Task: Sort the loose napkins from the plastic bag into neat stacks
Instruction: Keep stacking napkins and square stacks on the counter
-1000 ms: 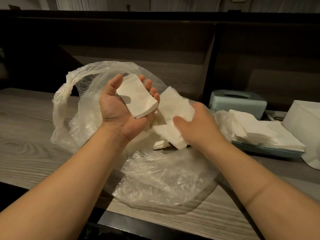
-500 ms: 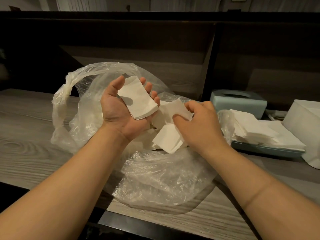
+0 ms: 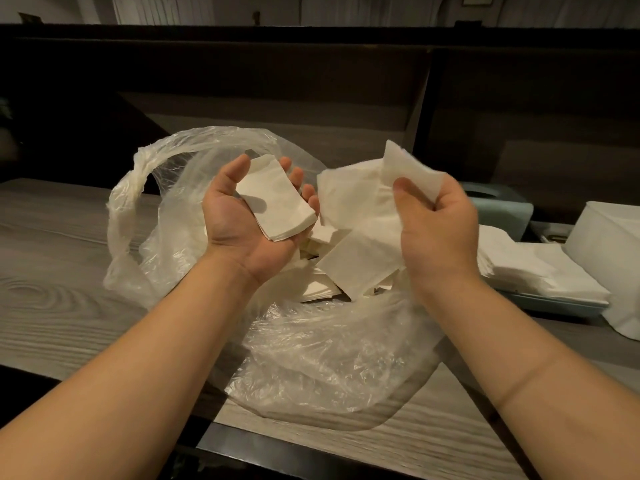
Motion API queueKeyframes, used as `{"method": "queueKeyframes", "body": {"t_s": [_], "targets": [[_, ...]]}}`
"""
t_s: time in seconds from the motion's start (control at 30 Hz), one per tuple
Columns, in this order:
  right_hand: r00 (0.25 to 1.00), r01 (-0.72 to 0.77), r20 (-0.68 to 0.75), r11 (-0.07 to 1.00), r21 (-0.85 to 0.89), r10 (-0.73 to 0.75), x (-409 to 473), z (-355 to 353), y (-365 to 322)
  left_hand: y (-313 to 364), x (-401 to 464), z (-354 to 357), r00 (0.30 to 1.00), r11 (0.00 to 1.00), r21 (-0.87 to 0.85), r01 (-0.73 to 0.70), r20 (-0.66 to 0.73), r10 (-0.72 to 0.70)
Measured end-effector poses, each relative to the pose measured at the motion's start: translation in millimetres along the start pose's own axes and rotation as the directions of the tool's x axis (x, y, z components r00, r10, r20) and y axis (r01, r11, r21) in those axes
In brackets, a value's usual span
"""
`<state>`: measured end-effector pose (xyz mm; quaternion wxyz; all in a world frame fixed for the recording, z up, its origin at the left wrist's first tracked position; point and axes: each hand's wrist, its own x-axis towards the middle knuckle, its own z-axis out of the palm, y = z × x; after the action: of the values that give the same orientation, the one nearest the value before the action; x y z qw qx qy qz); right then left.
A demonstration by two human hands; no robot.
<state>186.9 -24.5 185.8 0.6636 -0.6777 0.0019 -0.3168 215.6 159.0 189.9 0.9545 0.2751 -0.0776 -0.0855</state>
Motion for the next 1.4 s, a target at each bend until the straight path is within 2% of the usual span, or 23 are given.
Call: {"method": "queueKeyframes", "body": {"t_s": [0.07,0.1,0.17,0.23,0.27,0.3,0.33,0.37,0.4,0.43,0.5,0.57,0.7,0.9,0.97,1.03,1.1,1.17,1.23,1.3,1.33,1.4], "targets": [[0.997,-0.048,-0.051,0.977,0.208,0.060,4,-1,-6,0,0,0,1.000,1.000,0.003,-0.003,0.002,0.003],[0.990,-0.119,-0.034,0.924,0.364,0.140,5,-3,-10,0,-1,0,1.000,1.000,0.003,-0.002,0.004,0.002],[0.954,-0.292,0.121,0.764,0.575,0.274,8,-7,-18,0,-1,1,1.000,1.000,0.002,-0.006,0.002,0.006],[0.907,-0.422,0.282,0.704,0.571,0.314,10,-13,-21,0,-1,2,1.000,1.000,0.004,-0.017,-0.011,0.017],[0.889,-0.453,0.320,0.726,0.517,0.328,12,-15,-20,-1,-1,2,1.000,1.000,-0.001,-0.021,-0.015,0.021],[0.883,-0.449,0.329,0.805,0.388,0.335,12,-16,-19,-1,-1,2,1.000,1.000,-0.011,-0.025,-0.016,0.025],[0.894,-0.376,0.317,0.914,0.149,0.316,12,-16,-15,-1,-1,2,1.000,0.999,-0.020,-0.028,-0.014,0.027],[0.915,-0.234,0.304,0.963,-0.136,0.265,11,-16,-10,0,-2,2,1.000,0.999,-0.021,-0.025,-0.009,0.025],[0.933,-0.073,0.303,0.928,-0.365,0.193,9,-15,-5,0,-2,2,1.000,1.000,-0.018,-0.021,-0.004,0.021],[0.937,0.042,0.321,0.869,-0.494,0.137,7,-14,-1,0,-2,2,1.000,1.000,-0.014,-0.017,-0.002,0.017],[0.932,0.156,0.354,0.803,-0.575,0.073,6,-13,7,1,-2,2,1.000,1.000,-0.011,-0.016,-0.007,0.016],[0.939,0.185,0.341,0.788,-0.587,0.034,6,-13,10,1,-3,3,1.000,1.000,-0.010,-0.010,-0.026,0.009],[0.970,0.105,0.244,0.882,-0.459,0.012,5,-12,9,0,-4,4,0.996,0.999,0.041,0.022,-0.084,-0.019],[0.974,0.117,0.225,0.910,-0.398,-0.027,6,-11,3,-1,-5,6,0.991,0.994,0.102,0.032,-0.134,-0.018],[0.972,0.052,0.236,0.958,-0.280,0.016,10,-13,-4,-1,-5,6,0.988,0.993,0.114,0.033,-0.152,-0.016],[0.920,-0.139,0.368,0.990,-0.007,0.132,12,-19,-16,-1,-5,7,0.986,0.992,0.118,0.042,-0.165,-0.022],[0.809,-0.368,0.561,0.894,0.256,0.172,10,-25,-30,0,-5,7,0.985,0.990,0.129,0.063,-0.167,-0.041],[0.736,-0.432,0.666,0.840,0.328,0.119,6,-29,-39,0,-6,9,0.982,0.976,0.177,0.127,-0.158,-0.099],[0.726,-0.315,0.685,0.917,0.243,0.068,1,-27,-43,-2,-9,11,0.965,0.934,0.263,0.241,-0.163,-0.203],[0.744,0.028,0.668,0.999,-0.016,-0.010,-1,-23,-37,-5,-13,14,0.939,0.865,0.367,0.343,-0.152,-0.308],[0.758,0.175,0.651,0.976,-0.131,-0.048,-2,-20,-33,-6,-15,15,0.925,0.823,0.423,0.379,-0.146,-0.350],[0.772,0.308,0.626,0.927,-0.215,-0.111,-4,-14,-26,-9,-16,15,0.903,0.756,0.501,0.421,-0.149,-0.404]]}}
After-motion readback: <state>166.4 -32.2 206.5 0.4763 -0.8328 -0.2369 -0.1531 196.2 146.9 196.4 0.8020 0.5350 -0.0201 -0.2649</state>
